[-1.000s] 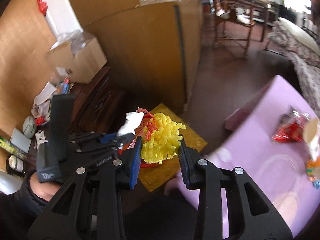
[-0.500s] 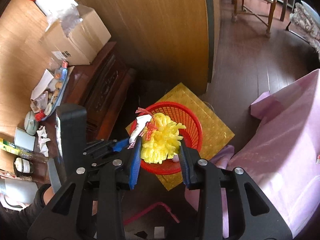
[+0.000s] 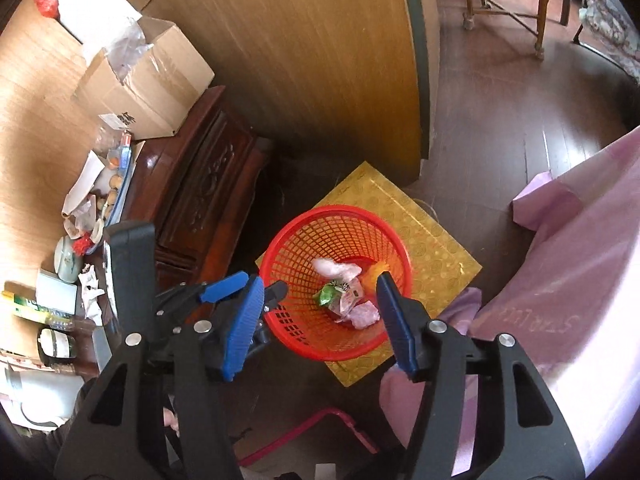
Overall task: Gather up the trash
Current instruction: 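Move both tools back over the table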
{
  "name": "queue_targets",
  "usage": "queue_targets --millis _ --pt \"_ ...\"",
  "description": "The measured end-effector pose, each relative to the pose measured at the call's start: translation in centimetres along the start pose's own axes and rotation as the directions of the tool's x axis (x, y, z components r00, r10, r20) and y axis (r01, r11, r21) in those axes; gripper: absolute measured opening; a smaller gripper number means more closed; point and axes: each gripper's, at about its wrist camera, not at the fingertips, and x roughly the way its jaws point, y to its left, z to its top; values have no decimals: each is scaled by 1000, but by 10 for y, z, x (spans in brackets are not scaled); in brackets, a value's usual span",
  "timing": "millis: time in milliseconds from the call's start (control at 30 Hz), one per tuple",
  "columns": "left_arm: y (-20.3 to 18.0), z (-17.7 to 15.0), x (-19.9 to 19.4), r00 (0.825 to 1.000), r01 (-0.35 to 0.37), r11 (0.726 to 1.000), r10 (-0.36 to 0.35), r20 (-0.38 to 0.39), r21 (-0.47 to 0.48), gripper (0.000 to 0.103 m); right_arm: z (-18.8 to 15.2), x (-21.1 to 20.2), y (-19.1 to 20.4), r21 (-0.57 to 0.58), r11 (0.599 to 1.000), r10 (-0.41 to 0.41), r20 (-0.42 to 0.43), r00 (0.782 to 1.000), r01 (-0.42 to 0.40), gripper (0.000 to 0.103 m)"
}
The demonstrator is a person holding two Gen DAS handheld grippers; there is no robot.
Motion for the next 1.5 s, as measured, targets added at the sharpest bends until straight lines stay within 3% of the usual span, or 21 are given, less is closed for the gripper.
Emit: queue_targets --millis 367,600,833,1133,1500 --pt "-63 0 -38 997 49 993 -55 57 112 61 -36 -84 -40 60 994 -95 136 986 88 65" --pt "-125 -4 -63 990 87 975 -107 91 202 68 -74 -135 -83 144 976 -189 214 958 161 72" --pt "-191 -12 -74 984 113 947 -149 99 301 72 -127 -181 -147 277 931 -309 251 917 238 75" --pt "-260 -24 -77 976 146 909 -196 91 390 76 -186 -213 -219 430 865 -395 262 880 260 75" --pt "-324 -37 -66 972 170 872 -225 68 459 80 -202 -230 -276 524 815 -443 283 851 250 76"
